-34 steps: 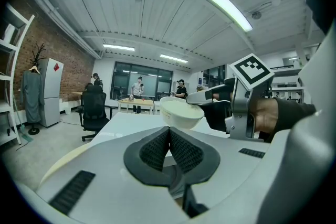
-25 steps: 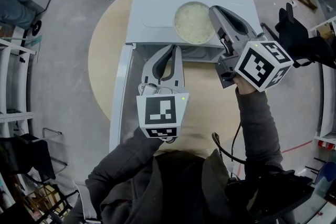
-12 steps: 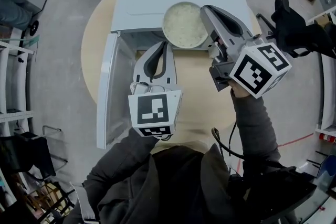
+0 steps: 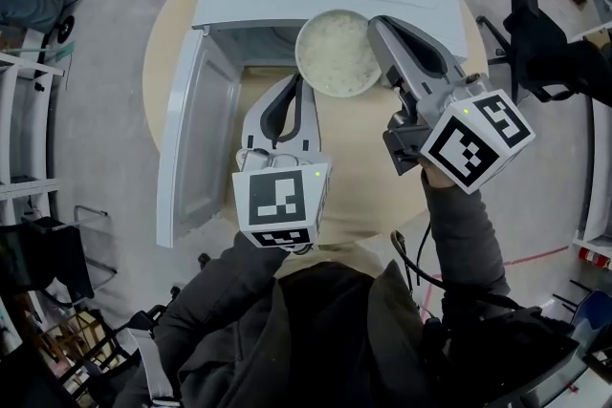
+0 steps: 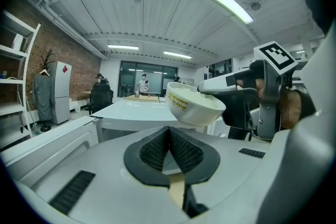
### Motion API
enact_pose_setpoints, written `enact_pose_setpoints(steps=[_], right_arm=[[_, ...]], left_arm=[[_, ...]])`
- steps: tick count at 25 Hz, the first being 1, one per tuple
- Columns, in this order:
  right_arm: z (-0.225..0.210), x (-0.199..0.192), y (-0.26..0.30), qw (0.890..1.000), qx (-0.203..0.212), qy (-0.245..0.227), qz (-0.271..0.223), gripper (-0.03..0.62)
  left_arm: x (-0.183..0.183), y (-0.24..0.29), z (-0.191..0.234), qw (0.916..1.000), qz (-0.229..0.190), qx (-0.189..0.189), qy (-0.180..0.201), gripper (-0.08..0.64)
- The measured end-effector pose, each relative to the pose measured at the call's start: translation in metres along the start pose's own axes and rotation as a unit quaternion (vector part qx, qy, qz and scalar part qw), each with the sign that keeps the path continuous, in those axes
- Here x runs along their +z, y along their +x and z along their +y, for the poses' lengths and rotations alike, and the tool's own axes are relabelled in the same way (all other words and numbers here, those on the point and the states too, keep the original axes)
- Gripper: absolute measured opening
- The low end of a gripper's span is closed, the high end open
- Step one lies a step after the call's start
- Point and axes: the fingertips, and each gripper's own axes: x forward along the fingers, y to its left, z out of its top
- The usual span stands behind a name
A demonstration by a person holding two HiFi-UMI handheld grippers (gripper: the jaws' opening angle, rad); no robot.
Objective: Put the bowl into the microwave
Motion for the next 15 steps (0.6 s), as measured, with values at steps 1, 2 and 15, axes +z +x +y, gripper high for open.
enact_pose_setpoints(steps=[1, 2, 15], right_arm=[[0.002, -0.003, 0.0, 1.0, 0.002, 0.001, 0.004, 0.015], [0.003, -0.007, -0.001, 1.0, 0.005, 0.002, 0.006, 0.015], [0.015, -0.071, 0.011, 0.999, 0.018, 0.03, 0.033, 0.015]], left_arm=[[-0.003, -0.002, 0.0, 1.0, 0.002, 0.003, -0.003, 0.009], [-0.007, -0.004, 0.001, 1.0, 0.005, 0.005, -0.006, 0.009], [-0.064, -0.024, 0.023, 0.9985, 0.034, 0.033, -0.029, 0.009]])
